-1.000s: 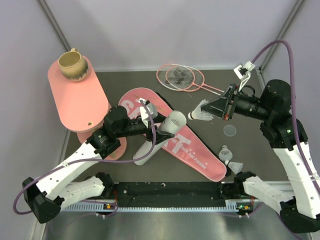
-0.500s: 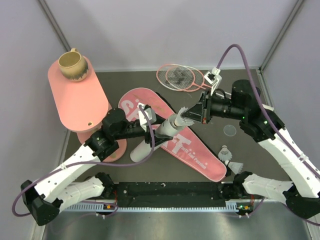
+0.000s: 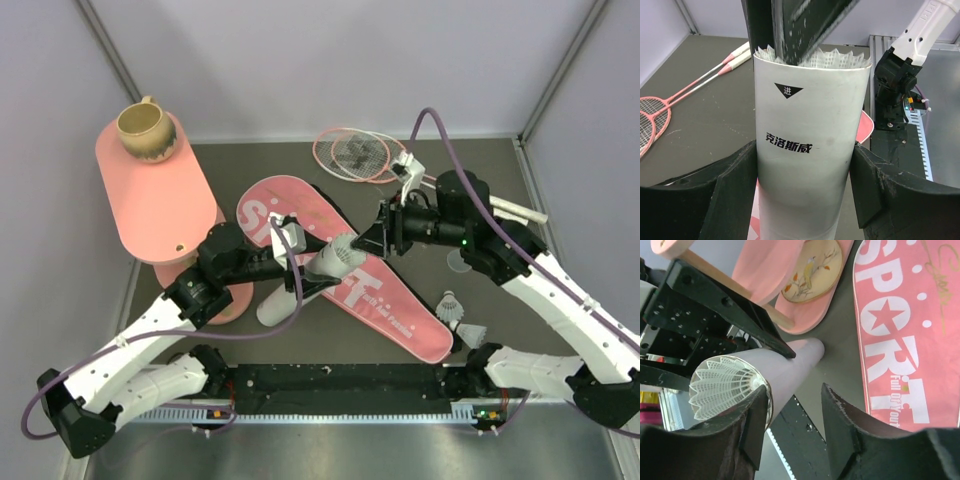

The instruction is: Pack up the badminton gear

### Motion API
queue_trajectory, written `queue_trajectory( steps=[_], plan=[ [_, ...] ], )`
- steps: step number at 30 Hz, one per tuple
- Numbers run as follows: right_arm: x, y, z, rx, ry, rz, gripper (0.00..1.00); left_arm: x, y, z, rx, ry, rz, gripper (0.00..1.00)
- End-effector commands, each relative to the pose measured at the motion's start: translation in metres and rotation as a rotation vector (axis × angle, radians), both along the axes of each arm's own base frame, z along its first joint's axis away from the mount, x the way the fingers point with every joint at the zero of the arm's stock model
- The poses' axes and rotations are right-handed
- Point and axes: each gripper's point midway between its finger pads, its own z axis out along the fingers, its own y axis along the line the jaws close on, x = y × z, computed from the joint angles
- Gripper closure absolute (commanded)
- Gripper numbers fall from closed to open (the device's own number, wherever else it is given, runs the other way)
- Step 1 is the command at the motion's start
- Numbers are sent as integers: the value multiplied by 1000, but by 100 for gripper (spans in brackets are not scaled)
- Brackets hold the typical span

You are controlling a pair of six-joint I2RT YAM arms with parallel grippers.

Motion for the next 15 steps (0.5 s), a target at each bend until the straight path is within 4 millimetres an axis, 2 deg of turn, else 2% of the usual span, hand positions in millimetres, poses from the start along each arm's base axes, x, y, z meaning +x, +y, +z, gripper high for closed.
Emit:
queue_trajectory(
  steps=[1, 3, 4, 8, 11, 12, 15],
  plan=[
    [-13, 20, -11, -36, -19, 72, 52, -3, 1, 23, -65, -90, -11, 97],
    [-11, 29, -15, -54, -27, 65, 49, -2, 0, 23, -64, -83, -14, 97],
    [-18, 37, -16, -58, -32, 86, 48, -4, -1, 23, -64, -80, -24, 97],
    [-5, 49, -25, -103, -45, 12, 43, -3, 0, 23, -64, -77, -17, 97],
    [5, 40, -26, -114, -61, -66, 39, -3, 1, 23, -68, -78, -9, 97],
    [3, 32, -15, -90, -84, -82, 37, -2, 1, 22, -68, -82, -3, 97],
    [4, 14, 1, -71, -149, -134, 29, 3, 3, 21, -61, -81, 31, 98]
  ],
)
